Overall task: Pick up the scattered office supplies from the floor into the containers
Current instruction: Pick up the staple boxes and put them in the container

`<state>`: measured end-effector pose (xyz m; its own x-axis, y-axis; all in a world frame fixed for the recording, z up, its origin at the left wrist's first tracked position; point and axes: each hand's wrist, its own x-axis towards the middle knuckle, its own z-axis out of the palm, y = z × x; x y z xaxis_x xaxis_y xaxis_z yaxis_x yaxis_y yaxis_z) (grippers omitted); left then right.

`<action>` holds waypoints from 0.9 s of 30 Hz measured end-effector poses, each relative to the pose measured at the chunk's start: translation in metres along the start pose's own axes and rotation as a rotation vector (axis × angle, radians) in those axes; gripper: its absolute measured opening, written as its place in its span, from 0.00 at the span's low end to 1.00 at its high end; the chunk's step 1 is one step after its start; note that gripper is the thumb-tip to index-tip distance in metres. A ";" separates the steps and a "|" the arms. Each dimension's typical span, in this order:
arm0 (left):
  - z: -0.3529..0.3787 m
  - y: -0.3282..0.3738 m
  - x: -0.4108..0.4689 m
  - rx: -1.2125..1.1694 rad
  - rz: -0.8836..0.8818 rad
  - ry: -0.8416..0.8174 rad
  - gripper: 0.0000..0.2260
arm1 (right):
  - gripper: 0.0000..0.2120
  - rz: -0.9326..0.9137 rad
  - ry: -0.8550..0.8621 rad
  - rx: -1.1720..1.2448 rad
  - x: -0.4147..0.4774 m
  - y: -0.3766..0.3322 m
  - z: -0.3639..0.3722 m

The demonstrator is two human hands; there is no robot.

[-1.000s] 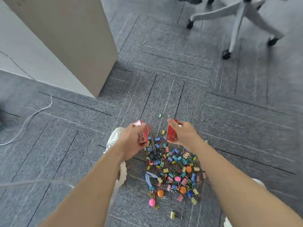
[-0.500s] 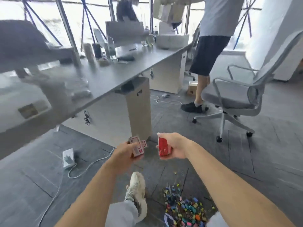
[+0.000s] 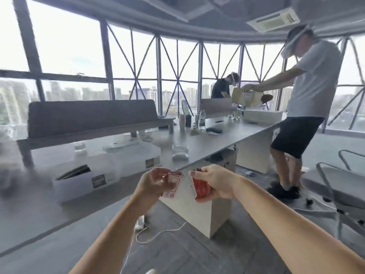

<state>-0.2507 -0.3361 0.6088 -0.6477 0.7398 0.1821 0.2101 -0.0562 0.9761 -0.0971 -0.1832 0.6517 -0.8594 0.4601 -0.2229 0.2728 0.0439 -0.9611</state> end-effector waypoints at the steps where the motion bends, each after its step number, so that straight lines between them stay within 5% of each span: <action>1: -0.008 0.004 0.001 0.043 0.017 0.019 0.19 | 0.16 -0.016 -0.017 -0.022 0.004 -0.006 0.004; 8: -0.058 0.014 0.036 0.344 0.162 0.026 0.15 | 0.20 -0.103 -0.043 -0.094 0.079 -0.036 0.036; 12: -0.097 0.002 0.083 0.612 0.227 0.168 0.09 | 0.20 -0.168 -0.123 -0.049 0.152 -0.052 0.052; 20: -0.172 -0.025 0.155 0.977 0.394 0.266 0.17 | 0.19 -0.362 -0.069 -0.137 0.265 -0.067 0.078; 24: -0.204 -0.013 0.168 1.048 0.394 0.298 0.20 | 0.33 -0.323 -0.151 -0.081 0.293 -0.082 0.086; 27: -0.221 -0.004 0.175 1.077 0.291 0.283 0.15 | 0.23 -0.376 -0.191 -0.251 0.304 -0.105 0.101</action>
<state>-0.5264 -0.3545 0.6626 -0.5845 0.6082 0.5370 0.8072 0.5025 0.3096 -0.4308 -0.1370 0.6684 -0.9760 0.2014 0.0834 0.0041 0.3994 -0.9168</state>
